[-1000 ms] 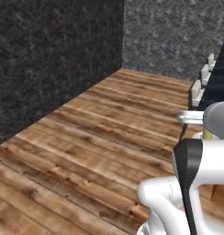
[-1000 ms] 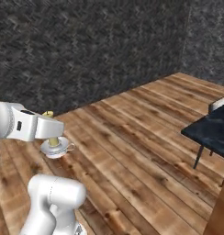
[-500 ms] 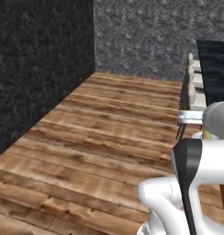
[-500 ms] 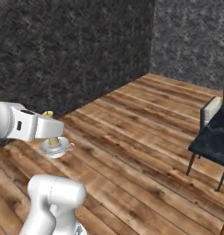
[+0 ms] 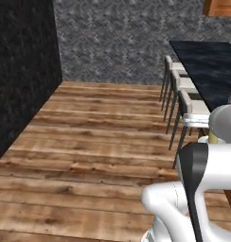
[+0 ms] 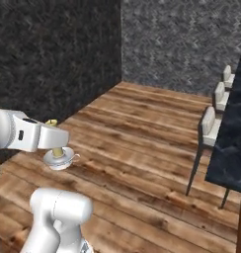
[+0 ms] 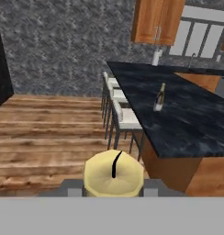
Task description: Get the candle and the wine from the cabinet and move them to the dining counter.
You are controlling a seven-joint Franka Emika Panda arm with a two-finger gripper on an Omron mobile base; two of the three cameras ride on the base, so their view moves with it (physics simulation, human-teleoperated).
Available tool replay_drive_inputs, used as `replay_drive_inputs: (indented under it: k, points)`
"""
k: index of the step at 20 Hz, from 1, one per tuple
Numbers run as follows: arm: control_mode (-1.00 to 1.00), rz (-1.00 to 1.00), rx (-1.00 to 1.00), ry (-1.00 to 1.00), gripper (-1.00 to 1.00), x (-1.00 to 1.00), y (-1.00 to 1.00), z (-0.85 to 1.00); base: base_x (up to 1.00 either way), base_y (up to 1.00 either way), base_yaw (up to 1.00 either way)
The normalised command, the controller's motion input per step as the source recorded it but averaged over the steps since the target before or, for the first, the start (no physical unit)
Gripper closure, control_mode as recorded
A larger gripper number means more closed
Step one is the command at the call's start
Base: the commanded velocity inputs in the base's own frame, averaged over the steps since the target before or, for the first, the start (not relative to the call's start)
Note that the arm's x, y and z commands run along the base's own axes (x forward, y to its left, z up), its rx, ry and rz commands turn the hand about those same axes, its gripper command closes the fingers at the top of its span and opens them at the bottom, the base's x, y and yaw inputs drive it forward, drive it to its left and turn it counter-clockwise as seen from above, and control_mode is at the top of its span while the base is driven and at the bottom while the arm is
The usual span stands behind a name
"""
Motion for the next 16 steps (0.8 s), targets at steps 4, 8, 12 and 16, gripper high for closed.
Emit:
replay_drive_inputs:
  k: [4,8,12,16]
  points:
    - [1.00,0.00,0.00,0.00,1.00,0.00,0.00,0.00,0.92,0.37,-0.42]
    - [1.00,0.00,0.00,0.00,1.00,0.00,0.00,0.00,0.88,0.40,-0.44]
    - [1.00,0.00,0.00,0.00,1.00,0.00,0.00,0.00,0.85,0.44,-0.45]
    - [1.00,0.00,0.00,0.00,1.00,0.00,0.00,0.00,0.79,0.44,-0.46]
